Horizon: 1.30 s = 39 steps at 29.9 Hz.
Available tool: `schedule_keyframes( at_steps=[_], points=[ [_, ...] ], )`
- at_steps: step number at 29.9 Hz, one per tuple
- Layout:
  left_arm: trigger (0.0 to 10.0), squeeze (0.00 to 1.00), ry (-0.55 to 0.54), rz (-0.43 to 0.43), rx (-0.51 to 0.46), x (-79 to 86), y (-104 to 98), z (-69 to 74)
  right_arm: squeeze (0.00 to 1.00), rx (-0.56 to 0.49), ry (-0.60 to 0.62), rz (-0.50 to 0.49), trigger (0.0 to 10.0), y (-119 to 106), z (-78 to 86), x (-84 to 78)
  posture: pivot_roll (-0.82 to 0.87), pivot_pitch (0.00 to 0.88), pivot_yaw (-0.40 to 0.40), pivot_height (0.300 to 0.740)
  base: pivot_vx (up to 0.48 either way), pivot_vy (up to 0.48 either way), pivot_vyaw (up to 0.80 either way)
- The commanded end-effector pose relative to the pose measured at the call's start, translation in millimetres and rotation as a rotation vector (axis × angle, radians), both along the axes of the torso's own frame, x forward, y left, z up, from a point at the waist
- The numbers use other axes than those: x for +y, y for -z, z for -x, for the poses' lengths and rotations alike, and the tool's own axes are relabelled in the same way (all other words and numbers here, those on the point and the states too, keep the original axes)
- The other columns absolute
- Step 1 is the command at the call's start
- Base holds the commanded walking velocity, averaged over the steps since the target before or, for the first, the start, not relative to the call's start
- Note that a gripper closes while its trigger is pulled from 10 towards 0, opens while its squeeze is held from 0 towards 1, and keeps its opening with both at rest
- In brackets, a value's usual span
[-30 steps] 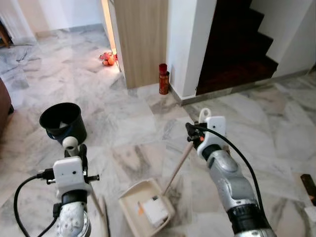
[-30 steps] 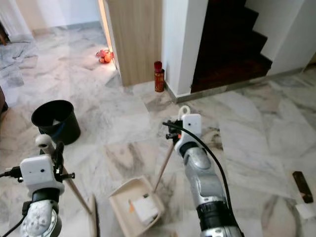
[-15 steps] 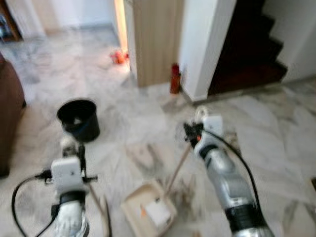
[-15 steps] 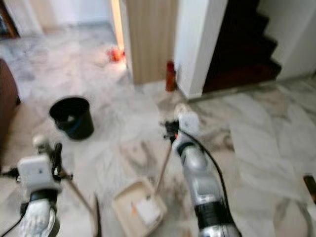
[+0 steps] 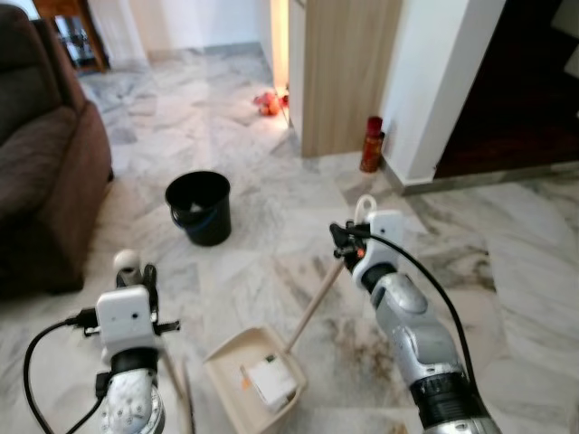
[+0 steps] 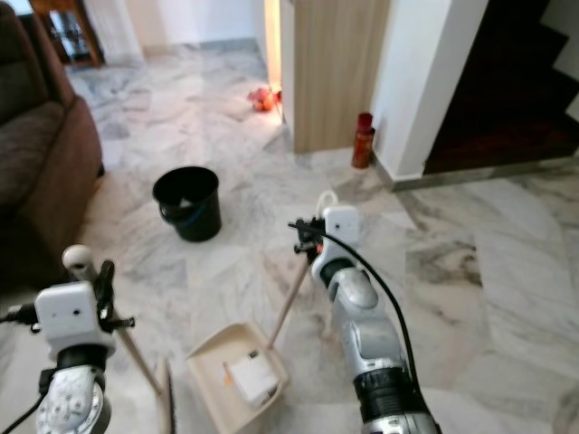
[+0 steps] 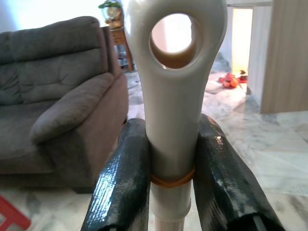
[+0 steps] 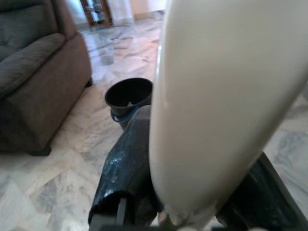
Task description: Sweep floor
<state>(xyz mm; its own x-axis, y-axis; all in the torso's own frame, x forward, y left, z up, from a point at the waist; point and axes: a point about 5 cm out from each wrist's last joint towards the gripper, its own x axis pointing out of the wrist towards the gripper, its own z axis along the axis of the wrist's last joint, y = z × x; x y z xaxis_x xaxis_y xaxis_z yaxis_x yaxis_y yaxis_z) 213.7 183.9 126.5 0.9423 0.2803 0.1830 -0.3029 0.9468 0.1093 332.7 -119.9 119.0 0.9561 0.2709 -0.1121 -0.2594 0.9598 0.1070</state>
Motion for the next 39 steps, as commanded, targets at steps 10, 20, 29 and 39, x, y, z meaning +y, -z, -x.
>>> schedule_keyframes(
  at_steps=[10,20,29,39],
  points=[
    [10.0,0.0,-0.015,-0.04,-0.012,5.4,-5.4,0.9,0.0,-0.053,-0.022,-0.035,10.0,-12.8,-1.9,8.0,-0.15,0.062,0.049,0.74,0.297,0.0,0.0],
    [10.0,0.0,-0.016,-0.04,-0.01,5.6,-5.3,0.9,0.0,-0.064,-0.033,-0.035,10.0,-14.0,-1.2,9.7,-0.15,0.062,0.049,0.74,0.301,0.0,0.68],
    [10.0,0.0,-0.017,-0.039,-0.009,5.5,-5.3,0.9,0.0,-0.057,-0.034,-0.035,10.0,-13.3,-1.2,9.6,-0.15,0.064,0.049,0.74,0.301,0.0,0.51],
    [10.0,0.0,-0.016,-0.04,-0.007,5.5,-5.2,0.8,0.0,-0.049,-0.039,-0.044,10.0,-12.5,-1.0,10.3,-0.15,0.062,0.048,0.74,0.302,0.0,0.0]
  ],
)
